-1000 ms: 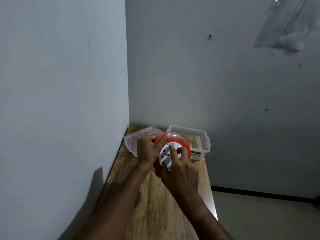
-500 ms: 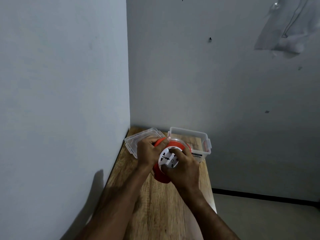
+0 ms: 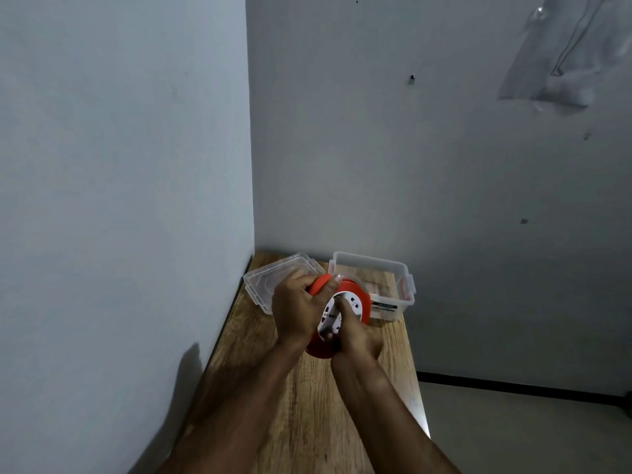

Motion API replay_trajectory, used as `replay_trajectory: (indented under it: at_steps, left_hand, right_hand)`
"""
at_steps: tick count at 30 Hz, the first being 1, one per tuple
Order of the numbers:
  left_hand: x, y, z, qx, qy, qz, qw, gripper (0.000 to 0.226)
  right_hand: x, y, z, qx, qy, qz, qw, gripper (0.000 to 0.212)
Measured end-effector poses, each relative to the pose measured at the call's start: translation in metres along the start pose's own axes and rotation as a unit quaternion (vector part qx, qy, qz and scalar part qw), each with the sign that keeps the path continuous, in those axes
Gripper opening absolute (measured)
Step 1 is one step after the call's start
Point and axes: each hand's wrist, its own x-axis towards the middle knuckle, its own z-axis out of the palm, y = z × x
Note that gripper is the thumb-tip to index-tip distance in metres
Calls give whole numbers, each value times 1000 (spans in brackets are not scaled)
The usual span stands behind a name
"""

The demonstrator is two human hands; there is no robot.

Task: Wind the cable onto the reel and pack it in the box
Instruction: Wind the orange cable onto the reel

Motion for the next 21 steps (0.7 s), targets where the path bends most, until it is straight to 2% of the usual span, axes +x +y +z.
replay_trajectory:
  at_steps: [2, 4, 6, 7, 8, 9, 10, 11, 13, 14, 15, 16, 18, 21]
  left_hand:
    - [-1, -3, 0, 13, -8, 8, 1000, 52]
    - [0, -6, -2, 12, -18, 2, 1000, 49]
    - [2, -6, -4, -5, -17, -27, 999, 44]
    - [4, -5, -5, -21, -11, -51, 998, 44]
    - [5, -4, -6, -34, -4, -77, 996, 43]
    - [6, -3, -7, -44, 1, -97, 994, 41]
    - [7, -2, -7, -47, 2, -106, 993, 37]
    - [9, -1, -7, -48, 2, -103, 994, 33]
    - [12, 1, -5, -50, -1, -93, 994, 29]
    - [12, 2, -4, -50, -2, -91, 995, 27]
    - [11, 4, -3, -49, -4, -89, 995, 25]
    - [10, 5, -3, -46, -7, -86, 995, 22]
    - [10, 5, -2, -43, -17, -77, 996, 18]
    - [10, 3, -4, -42, -35, -66, 996, 21]
  right_hand:
    - [-3, -4, 2, 97, -49, 102, 989, 75]
    - [-8, -10, 0, 122, -77, 117, 983, 76]
    - [-15, -13, -9, 77, -108, 69, 989, 56]
    - [-16, -11, -13, 28, -105, 9, 994, 43]
    - [-17, -9, -19, -49, -86, -93, 991, 35]
    - [-19, -5, -25, -148, -56, -223, 962, 33]
    - [-17, 0, -30, -243, -25, -361, 900, 34]
    - [-14, 4, -34, -315, 0, -474, 822, 38]
    - [-8, 9, -36, -422, 25, -596, 683, 49]
    - [-6, 11, -35, -467, 35, -618, 631, 55]
    - [-5, 11, -33, -500, 41, -623, 600, 61]
    - [-6, 9, -32, -522, 39, -616, 588, 65]
    - [-10, 3, -31, -547, 24, -596, 588, 70]
    - [-8, -4, -33, -567, -26, -551, 612, 74]
